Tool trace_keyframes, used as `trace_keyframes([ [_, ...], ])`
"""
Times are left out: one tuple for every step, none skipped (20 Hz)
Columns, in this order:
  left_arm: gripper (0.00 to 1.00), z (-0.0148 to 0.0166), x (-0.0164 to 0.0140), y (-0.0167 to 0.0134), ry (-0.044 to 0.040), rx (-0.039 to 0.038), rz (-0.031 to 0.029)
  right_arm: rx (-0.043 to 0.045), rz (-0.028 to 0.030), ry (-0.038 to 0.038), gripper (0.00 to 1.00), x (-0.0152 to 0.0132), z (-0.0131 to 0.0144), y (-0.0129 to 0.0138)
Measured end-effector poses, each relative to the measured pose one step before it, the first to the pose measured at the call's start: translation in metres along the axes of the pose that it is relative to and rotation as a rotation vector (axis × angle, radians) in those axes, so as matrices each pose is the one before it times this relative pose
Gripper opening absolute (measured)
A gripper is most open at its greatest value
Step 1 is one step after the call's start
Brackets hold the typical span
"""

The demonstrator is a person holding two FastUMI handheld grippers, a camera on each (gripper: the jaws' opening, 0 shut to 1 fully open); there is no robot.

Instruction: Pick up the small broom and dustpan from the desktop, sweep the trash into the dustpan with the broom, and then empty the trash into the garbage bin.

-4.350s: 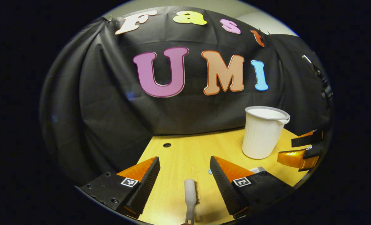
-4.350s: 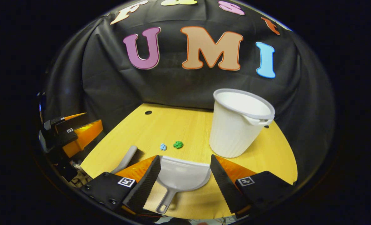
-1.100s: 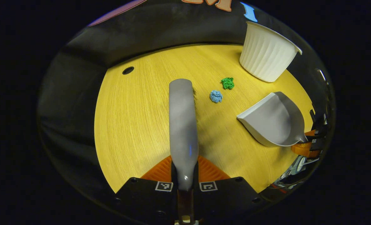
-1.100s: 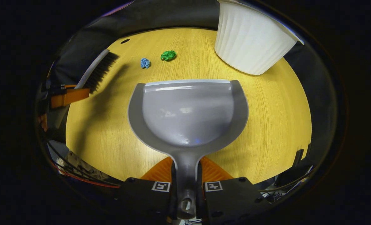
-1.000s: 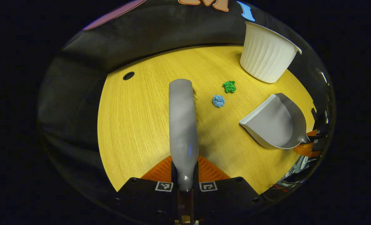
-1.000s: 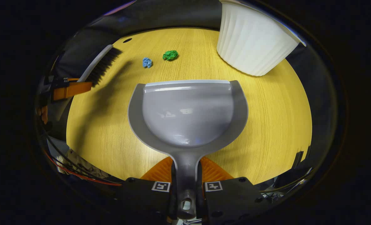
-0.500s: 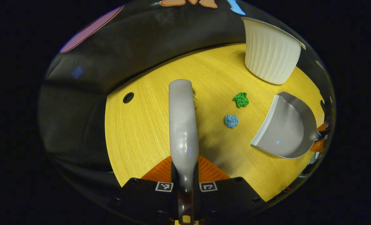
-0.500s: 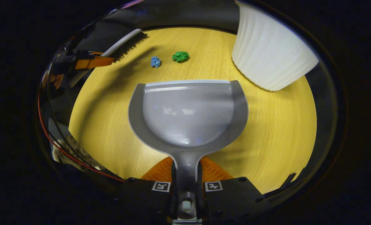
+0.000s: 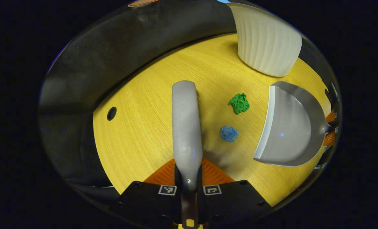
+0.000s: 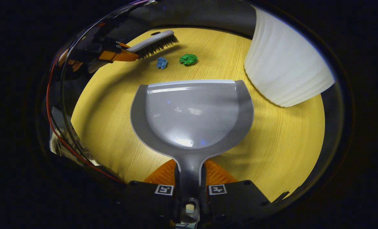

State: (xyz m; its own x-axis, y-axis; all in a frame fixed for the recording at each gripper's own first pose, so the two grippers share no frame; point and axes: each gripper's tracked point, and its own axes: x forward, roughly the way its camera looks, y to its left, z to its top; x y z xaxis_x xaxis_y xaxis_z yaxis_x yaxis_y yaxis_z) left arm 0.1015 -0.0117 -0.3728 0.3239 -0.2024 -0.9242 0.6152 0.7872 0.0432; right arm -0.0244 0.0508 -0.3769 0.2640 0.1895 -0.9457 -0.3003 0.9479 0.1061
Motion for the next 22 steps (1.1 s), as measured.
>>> trace_keyframes([
  [0.17,0.00166,0.00441,-0.00598,0.00763,0.00704,-0.01863,-0.00758,0.00122,0.00033,0.26,-0.00041,-0.00056,0.00004],
  [0.16,0.00221,0.00172,-0.00736,0.00579,0.00923,-0.02100,-0.00658,0.00068,-0.00175,0.25,-0.00045,0.00000,0.00000],
  [0.16,0.00249,0.00209,-0.00808,0.00454,0.00892,-0.02589,-0.00302,0.00177,-0.00073,0.26,0.00054,0.00019,0.00008],
  [0.16,0.00275,0.00231,-0.00688,0.00325,0.00991,-0.02438,-0.00327,0.00089,-0.00180,0.26,0.00016,0.00069,-0.00052],
  [0.16,0.00223,0.00161,-0.00643,0.00434,0.01156,-0.02271,-0.00176,0.00187,-0.00386,0.26,0.00045,0.00087,0.00043],
  [0.16,0.00270,0.00216,-0.00738,0.00223,0.01074,-0.02591,-0.00412,0.00044,-0.00294,0.26,-0.00016,0.00051,-0.00019],
  [0.16,0.00281,0.00129,-0.00709,0.00018,0.01028,-0.02686,-0.00271,-0.00130,-0.00134,0.26,-0.00048,-0.00008,0.00028],
  [0.16,0.00407,-0.00029,-0.00662,-0.00183,0.01452,-0.02617,-0.00493,0.00093,-0.00288,0.26,-0.00128,0.00134,0.00011],
  [0.16,0.00338,0.00041,-0.00593,-0.00402,0.01633,-0.02781,-0.00005,-0.00123,-0.00130,0.26,0.00045,0.00126,0.00000],
  [0.16,0.00278,0.00165,-0.00822,-0.00105,0.01234,-0.03199,-0.00244,0.00261,-0.00346,0.26,-0.00017,0.00109,0.00076],
  [0.16,0.00173,-0.00120,-0.00836,-0.00159,0.01190,-0.03113,0.00120,-0.00056,-0.00153,0.26,0.00102,-0.00265,-0.00054],
  [0.17,0.00167,0.00011,-0.00822,-0.00236,0.01148,-0.03114,0.00303,0.00350,-0.00016,0.26,-0.00010,0.00015,0.00127],
  [0.16,0.00126,-0.00115,-0.00889,0.00284,0.01078,-0.03328,0.00028,0.00107,-0.00115,0.22,-0.00067,0.00101,-0.00043],
  [0.16,-0.00029,0.00102,-0.01283,0.00495,0.00913,-0.04057,-0.00155,0.00066,-0.00251,0.22,0.00021,-0.00024,0.00043],
  [0.16,-0.00009,0.00014,-0.00934,0.00187,0.00684,-0.02941,0.00125,0.00013,0.00091,0.22,-0.00024,0.00022,0.00002],
  [0.16,-0.00010,0.00098,-0.00888,0.00142,0.00304,-0.03037,-0.00149,0.00063,-0.00270,0.26,0.00047,-0.00005,0.00069],
  [0.16,0.00134,0.00018,-0.00580,-0.00149,-0.00138,-0.02879,0.00047,-0.00128,0.00033,0.26,-0.00013,-0.00005,-0.00034],
  [0.16,-0.00052,-0.00082,-0.00646,0.00111,-0.00443,-0.02550,-0.00082,0.00081,-0.00138,0.26,-0.00084,-0.00004,0.00089],
  [0.16,-0.00065,-0.00013,-0.00493,-0.00051,-0.00412,-0.01777,0.00105,-0.00122,0.00054,0.26,0.00010,0.00070,-0.00039],
  [0.16,0.00025,-0.00113,-0.00240,-0.00150,-0.00625,-0.01628,-0.00031,0.00067,-0.00257,0.26,0.00062,-0.00029,0.00053],
  [0.16,-0.00001,-0.00084,-0.00459,-0.00311,-0.01182,-0.01582,0.00151,-0.00214,-0.00034,0.22,0.00059,-0.00001,-0.00083],
  [0.16,-0.00045,-0.00118,-0.00647,-0.00590,-0.01486,-0.02028,0.00204,0.00021,-0.00550,0.26,0.00002,0.00005,0.00051],
])
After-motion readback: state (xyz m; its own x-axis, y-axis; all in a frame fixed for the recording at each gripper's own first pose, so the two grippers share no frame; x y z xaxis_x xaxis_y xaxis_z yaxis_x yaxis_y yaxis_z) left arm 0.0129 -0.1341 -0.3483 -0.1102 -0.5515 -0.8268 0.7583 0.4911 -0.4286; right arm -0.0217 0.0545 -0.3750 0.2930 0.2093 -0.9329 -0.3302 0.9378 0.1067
